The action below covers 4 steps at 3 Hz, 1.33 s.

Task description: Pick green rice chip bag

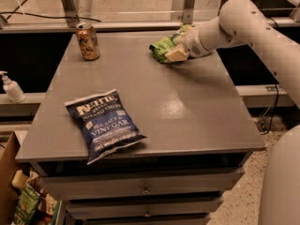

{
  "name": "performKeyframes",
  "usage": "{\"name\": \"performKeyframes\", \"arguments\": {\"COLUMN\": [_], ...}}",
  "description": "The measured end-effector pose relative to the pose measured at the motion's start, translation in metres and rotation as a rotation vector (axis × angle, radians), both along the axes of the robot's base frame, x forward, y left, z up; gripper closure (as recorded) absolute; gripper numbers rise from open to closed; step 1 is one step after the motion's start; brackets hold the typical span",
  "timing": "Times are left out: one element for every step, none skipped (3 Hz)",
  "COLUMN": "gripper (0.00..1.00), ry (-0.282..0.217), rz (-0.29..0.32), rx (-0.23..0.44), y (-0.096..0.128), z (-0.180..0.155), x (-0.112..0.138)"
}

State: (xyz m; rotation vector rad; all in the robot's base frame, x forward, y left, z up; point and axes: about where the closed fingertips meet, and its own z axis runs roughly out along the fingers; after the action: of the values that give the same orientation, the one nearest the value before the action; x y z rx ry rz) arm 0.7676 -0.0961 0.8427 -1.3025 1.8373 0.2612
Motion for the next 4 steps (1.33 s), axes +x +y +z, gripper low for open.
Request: {"name": "performKeyframes", "arguments": {"gripper": [1.00, 1.00, 1.00, 1.00], "ry": [-0.045, -0.098, -0.127, -0.143], "rz": [0.010, 0.037, 0.061, 0.067], "rx": [0.049, 0.116, 0.160, 0.190], "y": [-0.004, -0.005, -0.003, -0.004], "z": [0.035, 0.085, 0.116, 0.133], "x": [-0.006, -0.023, -0.039, -0.049]}}
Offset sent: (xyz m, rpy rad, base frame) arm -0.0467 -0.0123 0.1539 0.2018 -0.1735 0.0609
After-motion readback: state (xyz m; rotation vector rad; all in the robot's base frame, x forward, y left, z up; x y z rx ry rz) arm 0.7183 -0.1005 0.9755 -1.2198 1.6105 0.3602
